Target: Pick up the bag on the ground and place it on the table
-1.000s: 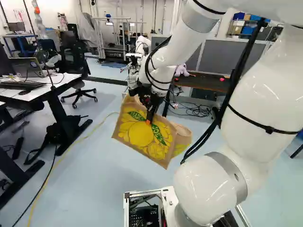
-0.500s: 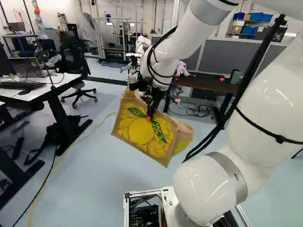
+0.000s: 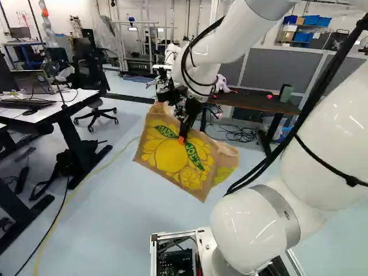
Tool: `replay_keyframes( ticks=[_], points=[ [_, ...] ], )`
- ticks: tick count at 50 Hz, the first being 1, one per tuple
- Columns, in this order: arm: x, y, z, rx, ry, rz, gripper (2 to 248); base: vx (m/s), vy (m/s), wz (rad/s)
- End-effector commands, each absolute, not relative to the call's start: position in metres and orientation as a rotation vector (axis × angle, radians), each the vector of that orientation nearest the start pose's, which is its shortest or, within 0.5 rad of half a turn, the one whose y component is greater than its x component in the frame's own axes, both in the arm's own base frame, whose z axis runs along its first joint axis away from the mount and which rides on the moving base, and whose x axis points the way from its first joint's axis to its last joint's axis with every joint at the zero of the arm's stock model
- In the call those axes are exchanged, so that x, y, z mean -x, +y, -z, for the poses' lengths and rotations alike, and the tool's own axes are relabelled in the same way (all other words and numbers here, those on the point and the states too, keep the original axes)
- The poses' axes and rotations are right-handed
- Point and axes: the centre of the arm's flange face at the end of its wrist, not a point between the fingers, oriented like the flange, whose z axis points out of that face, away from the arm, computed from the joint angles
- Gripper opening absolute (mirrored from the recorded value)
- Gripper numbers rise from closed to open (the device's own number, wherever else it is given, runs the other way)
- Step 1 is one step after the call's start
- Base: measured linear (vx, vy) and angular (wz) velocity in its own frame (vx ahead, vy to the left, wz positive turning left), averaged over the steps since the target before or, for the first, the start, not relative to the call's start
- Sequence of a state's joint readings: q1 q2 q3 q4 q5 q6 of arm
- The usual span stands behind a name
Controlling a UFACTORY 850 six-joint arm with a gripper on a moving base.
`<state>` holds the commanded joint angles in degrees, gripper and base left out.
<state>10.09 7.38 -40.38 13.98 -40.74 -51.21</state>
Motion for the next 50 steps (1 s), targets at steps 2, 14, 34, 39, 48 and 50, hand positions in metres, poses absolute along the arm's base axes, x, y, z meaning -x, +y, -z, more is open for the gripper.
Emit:
replay_keyframes(
  ticks=[2,14,34,39,48,50],
  points=[
    [-0.369,0.079,-0.490,2.717,-1.305,0.264,22,0.000,0.000,0.000],
    [-0.365,0.071,-0.507,2.726,-1.313,0.282,22,0.000,0.000,0.000],
    [-0.356,0.055,-0.535,2.759,-1.342,0.330,22,0.000,0.000,0.000],
    [-0.354,0.051,-0.541,2.768,-1.349,0.336,22,0.000,0.000,0.000],
    [-0.354,0.044,-0.554,2.782,-1.349,0.342,22,0.000,0.000,0.000],
    [-0.355,0.043,-0.557,2.785,-1.348,0.343,22,0.000,0.000,0.000]
  ],
)
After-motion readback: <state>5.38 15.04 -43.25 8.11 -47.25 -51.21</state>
